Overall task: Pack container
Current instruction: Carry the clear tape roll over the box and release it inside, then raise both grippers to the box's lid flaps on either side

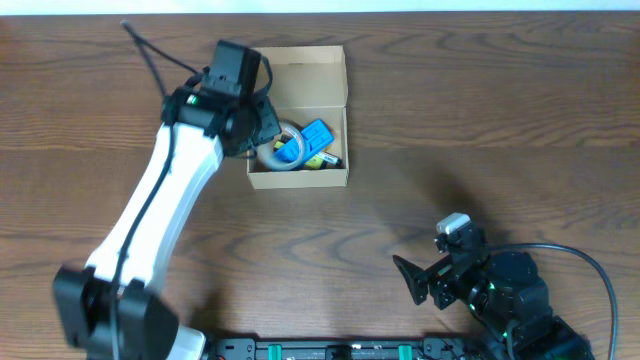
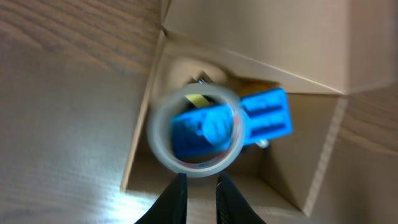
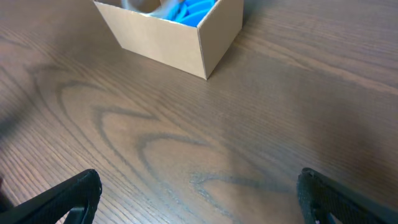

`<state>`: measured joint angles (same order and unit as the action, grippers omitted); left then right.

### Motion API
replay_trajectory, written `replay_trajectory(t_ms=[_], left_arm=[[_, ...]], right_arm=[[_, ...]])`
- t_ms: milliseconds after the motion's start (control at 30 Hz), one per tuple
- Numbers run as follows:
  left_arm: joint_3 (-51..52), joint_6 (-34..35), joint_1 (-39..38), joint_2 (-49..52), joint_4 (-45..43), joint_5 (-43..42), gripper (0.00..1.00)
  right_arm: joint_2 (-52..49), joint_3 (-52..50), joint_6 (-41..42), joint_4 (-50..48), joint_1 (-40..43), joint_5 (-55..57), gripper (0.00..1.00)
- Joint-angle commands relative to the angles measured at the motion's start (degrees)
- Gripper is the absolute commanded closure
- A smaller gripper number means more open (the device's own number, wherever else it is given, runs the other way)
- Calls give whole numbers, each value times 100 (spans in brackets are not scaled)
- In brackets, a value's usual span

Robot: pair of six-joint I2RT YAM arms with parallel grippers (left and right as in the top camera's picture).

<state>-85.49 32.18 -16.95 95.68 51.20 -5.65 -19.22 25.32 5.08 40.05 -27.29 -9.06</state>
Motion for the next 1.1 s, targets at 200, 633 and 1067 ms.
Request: replay_trajectory(t_ms=[200, 633, 1067], left_arm=[[-273, -651, 92, 787, -15, 160, 84], [-1246, -697, 92, 374, 555, 160, 3], [-1368, -778, 92, 356, 1115, -212, 4]], right_arm=[[42, -7, 66, 4, 37, -17, 1], [42, -7, -195, 319, 37, 413, 1], [42, -4, -144, 269, 33, 341, 1]])
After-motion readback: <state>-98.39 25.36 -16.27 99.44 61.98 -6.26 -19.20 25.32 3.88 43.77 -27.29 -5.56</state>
